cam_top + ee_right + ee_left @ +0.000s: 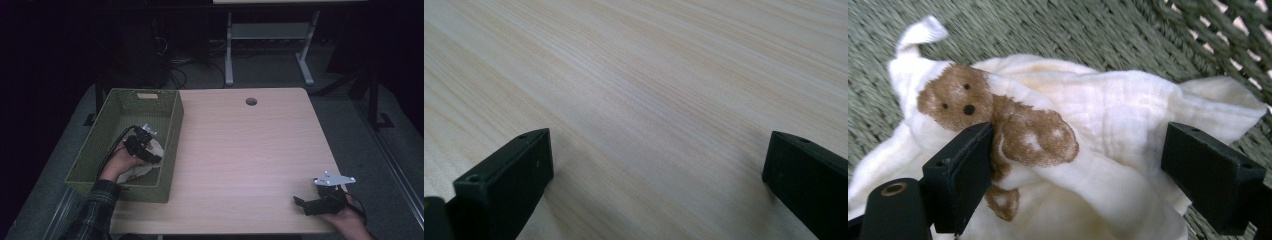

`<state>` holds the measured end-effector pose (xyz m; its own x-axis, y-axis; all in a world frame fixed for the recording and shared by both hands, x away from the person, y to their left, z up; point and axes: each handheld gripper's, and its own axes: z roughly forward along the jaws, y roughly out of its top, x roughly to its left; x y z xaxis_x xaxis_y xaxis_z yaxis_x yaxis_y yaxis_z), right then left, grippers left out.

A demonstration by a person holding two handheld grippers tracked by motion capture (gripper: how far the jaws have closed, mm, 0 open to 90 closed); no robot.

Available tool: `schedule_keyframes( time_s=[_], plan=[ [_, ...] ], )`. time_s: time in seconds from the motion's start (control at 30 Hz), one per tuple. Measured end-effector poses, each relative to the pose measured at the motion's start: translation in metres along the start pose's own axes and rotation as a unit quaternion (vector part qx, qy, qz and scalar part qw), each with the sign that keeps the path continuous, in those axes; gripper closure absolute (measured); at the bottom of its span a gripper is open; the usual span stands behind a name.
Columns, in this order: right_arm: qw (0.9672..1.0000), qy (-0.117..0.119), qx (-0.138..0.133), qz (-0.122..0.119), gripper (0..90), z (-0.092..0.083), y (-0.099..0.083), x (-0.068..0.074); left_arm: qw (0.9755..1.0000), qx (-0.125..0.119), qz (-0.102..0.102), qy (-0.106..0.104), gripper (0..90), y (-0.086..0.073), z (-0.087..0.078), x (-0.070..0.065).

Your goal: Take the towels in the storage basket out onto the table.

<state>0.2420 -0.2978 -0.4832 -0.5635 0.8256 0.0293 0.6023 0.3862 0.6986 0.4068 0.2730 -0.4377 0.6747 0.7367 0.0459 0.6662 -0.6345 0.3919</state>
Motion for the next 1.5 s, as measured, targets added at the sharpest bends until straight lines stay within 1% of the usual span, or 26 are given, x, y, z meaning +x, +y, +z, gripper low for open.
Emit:
schedule_keyframes(
  time_s=[0.1, 0.17, 0.3, 0.33, 0.43, 0.47, 0.5, 0.57, 0.67, 0.73, 0.8, 0.83, 0.87, 0.9, 1.0, 1.1, 1.17, 1.2, 1.23, 1.27, 1.33, 1.37, 1.4, 1.43, 1.47, 1.5],
  plan=[
    [1.0, 0.0, 0.0, 0.0, 0.0, 0.0, 0.0, 0.0, 0.9999, 0.006, -0.009, -0.007, 15.1, 0.0, 0.001, 0.001],
    [1.0, 0.0, 0.0, 0.0, 0.0, 0.0, 0.0, 0.0, 0.9997, 0.009, -0.017, -0.016, 19.1, -0.001, 0.001, 0.002],
    [1.0, 0.0, 0.0, 0.0, 0.0, 0.0, 0.0, 0.0, 0.9995, 0.007, -0.021, -0.022, 27.1, 0.0, -0.001, 0.002],
    [1.0, 0.001, 0.0, 0.0, 0.0, 0.0, 0.0, 0.0, 0.9995, 0.008, -0.018, -0.024, 32.4, 0.0, -0.002, 0.003],
    [1.0, 0.001, 0.0, 0.0, 0.0, 0.0, 0.0, 0.0, 0.9991, 0.007, -0.031, -0.029, 44.6, 0.0, -0.006, 0.006],
    [1.0, 0.0, 0.0, 0.0, 0.0, 0.0, 0.0, 0.0, 0.9989, 0.006, -0.033, -0.031, 56.1, 0.0, -0.007, 0.007],
    [1.0, 0.0, 0.0, 0.0, 0.0, 0.0, 0.0, 0.0, 0.9988, 0.009, -0.037, -0.031, 64.1, 0.0, -0.008, 0.008],
    [1.0, 0.0, 0.0, 0.0, 0.0, 0.0, 0.0, 0.0, 0.999, 0.011, -0.033, -0.029, 73.8, 0.0, -0.01, 0.007],
    [1.0, 0.0, 0.0, 0.0, 0.0, 0.0, 0.0, 0.0, 0.9989, 0.008, -0.037, -0.027, 77.8, 0.0, -0.012, 0.007],
    [1.0, 0.0, 0.0, 0.0, 0.0, 0.0, 0.0, 0.0, 0.9986, 0.0, -0.046, -0.028, 79.0, 0.0, -0.015, 0.009],
    [1.0, 0.0, 0.0, -0.001, 0.0, 0.0, 0.0, 0.0, 0.9978, -0.018, -0.056, -0.03, 79.8, -0.001, -0.02, 0.012],
    [1.0, 0.0, 0.001, -0.001, 0.0, 0.0, 0.0, 0.0, 0.9978, -0.018, -0.056, -0.03, 79.9, -0.001, -0.02, 0.012],
    [1.0, 0.001, 0.0, 0.0, 0.0, 0.0, 0.0, 0.0, 0.9965, -0.038, -0.066, -0.033, 80.3, -0.002, -0.025, 0.014],
    [1.0, 0.0, 0.0, -0.001, 0.0, 0.0, 0.0, 0.0, 0.9956, -0.048, -0.073, -0.033, 80.4, -0.003, -0.027, 0.014],
    [1.0, 0.001, 0.0, 0.0, 0.0, 0.0, 0.0, 0.0, 0.9937, -0.07, -0.081, -0.033, 80.8, -0.004, -0.032, 0.017],
    [1.0, 0.001, 0.0, -0.001, 0.0, 0.0, 0.0, 0.0, 0.9903, -0.098, -0.093, -0.031, 80.9, -0.006, -0.04, 0.02],
    [1.0, 0.001, 0.0, 0.0, 0.0, 0.0, 0.0, 0.0, 0.9871, -0.12, -0.102, -0.03, 80.9, -0.008, -0.045, 0.023],
    [1.0, 0.001, 0.0, 0.0, 0.0, 0.0, 0.0, 0.0, 0.9863, -0.125, -0.103, -0.03, 81.0, -0.009, -0.048, 0.024],
    [1.0, 0.001, 0.0, -0.001, 0.0, 0.0, 0.0, 0.0, 0.9837, -0.14, -0.109, -0.029, 81.1, -0.01, -0.052, 0.025],
    [1.0, 0.0, 0.001, 0.0, 0.0, 0.0, 0.0, 0.0, 0.9823, -0.148, -0.112, -0.028, 81.2, -0.011, -0.054, 0.026],
    [1.0, 0.001, 0.0, 0.0, 0.0, 0.0, 0.0, 0.0, 0.9771, -0.171, -0.123, -0.03, 81.4, -0.013, -0.06, 0.029],
    [1.0, 0.001, 0.0, 0.0, 0.0, 0.0, 0.0, 0.0, 0.9751, -0.18, -0.127, -0.031, 81.4, -0.014, -0.063, 0.03],
    [1.0, 0.001, 0.0, 0.0, 0.0, 0.0, 0.0, 0.0, 0.9737, -0.185, -0.129, -0.031, 81.4, -0.015, -0.065, 0.031],
    [1.0, 0.001, 0.0, 0.0, 0.0, 0.0, 0.0, 0.0, 0.971, -0.196, -0.133, -0.034, 81.4, -0.016, -0.068, 0.032],
    [1.0, 0.001, 0.0, 0.0, 0.0, 0.0, 0.0, 0.0, 0.9692, -0.202, -0.136, -0.034, 81.4, -0.017, -0.07, 0.032],
    [1.0, 0.0, 0.001, -0.001, 0.0, 0.0, 0.0, 0.0, 0.9661, -0.213, -0.142, -0.035, 81.4, -0.018, -0.072, 0.033]
  ],
)
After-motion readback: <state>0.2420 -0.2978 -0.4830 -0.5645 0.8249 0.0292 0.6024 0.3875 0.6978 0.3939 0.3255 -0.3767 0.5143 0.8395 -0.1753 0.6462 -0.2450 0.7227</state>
